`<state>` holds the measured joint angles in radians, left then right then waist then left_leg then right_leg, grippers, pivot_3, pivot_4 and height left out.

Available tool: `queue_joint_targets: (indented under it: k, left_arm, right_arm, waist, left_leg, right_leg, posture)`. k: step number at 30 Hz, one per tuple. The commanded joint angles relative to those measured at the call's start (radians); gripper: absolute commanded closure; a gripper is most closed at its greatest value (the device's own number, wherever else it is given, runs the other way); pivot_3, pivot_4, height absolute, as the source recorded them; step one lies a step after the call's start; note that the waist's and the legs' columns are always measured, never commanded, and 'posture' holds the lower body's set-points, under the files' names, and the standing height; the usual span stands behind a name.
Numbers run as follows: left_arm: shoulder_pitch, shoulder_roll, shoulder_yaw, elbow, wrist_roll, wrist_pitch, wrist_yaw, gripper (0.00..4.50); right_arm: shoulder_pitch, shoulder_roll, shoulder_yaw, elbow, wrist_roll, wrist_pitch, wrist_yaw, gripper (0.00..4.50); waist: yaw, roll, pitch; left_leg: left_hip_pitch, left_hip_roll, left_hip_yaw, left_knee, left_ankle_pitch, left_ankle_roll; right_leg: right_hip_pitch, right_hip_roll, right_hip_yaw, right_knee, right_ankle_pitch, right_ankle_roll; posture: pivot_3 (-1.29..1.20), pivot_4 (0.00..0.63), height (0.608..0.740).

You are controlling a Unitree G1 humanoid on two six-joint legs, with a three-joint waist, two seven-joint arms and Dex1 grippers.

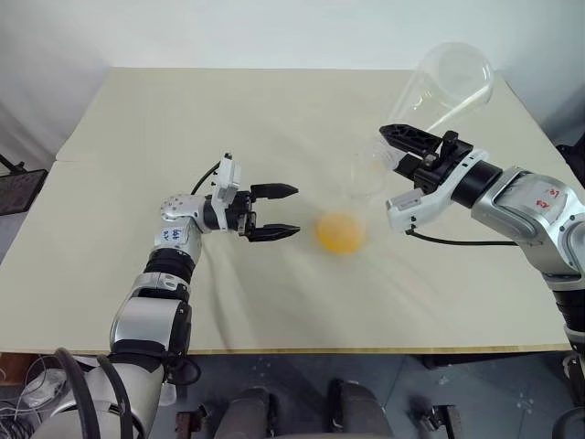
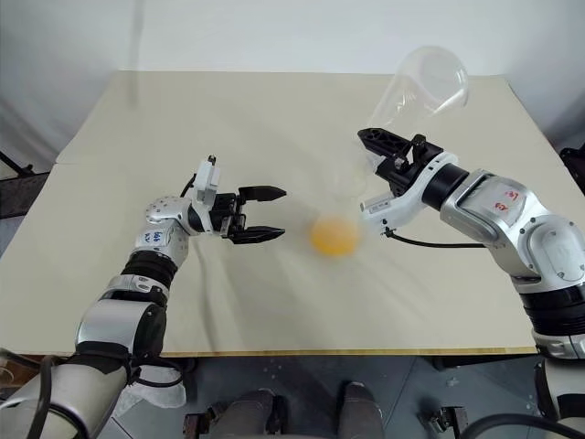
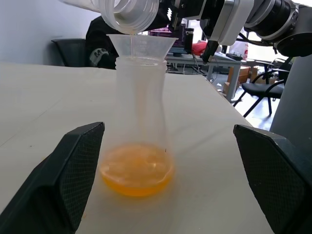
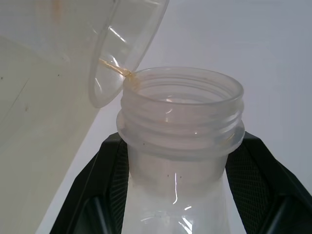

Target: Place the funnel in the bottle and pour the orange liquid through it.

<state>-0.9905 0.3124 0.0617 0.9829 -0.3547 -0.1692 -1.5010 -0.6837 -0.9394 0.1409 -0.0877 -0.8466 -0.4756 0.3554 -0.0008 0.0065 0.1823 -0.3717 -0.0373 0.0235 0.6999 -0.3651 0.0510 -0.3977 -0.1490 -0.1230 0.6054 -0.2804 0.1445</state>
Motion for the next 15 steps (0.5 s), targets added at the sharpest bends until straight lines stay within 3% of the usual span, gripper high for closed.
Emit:
queue_joint_targets:
  k: [1,15]
  left_arm:
    - [-0.024,0.006,0.014,-0.028,-0.012,0.002,-0.062,0.0]
    - [-0.03,-0.011,0.02,-0.006,-0.011,-0.018,-0.057,0.0]
  right_arm:
    - [-0.033,-0.028,-0.036,-0.012,-0.003,-0.01,-0.024,2.08]
    - [-0.054,-0.058,-0.025,0.04,-0.009,-0.072,-0.048,2.08]
  waist:
    - [0.0,0.0,0.0]
    - [-0.001,0.0,0.0]
  left_leg:
    - [0.0,0.0,0.0,0.0,0.0,0.0]
    - [0.0,0.0,0.0,0.0,0.0,0.0]
  right_leg:
    - [0.0,0.0,0.0,0.0,0.0,0.0]
    - [0.0,0.0,0.0,0.0,0.0,0.0]
  posture:
    - [0.0,0.15,0.74]
    - [0.0,0.15,0.74]
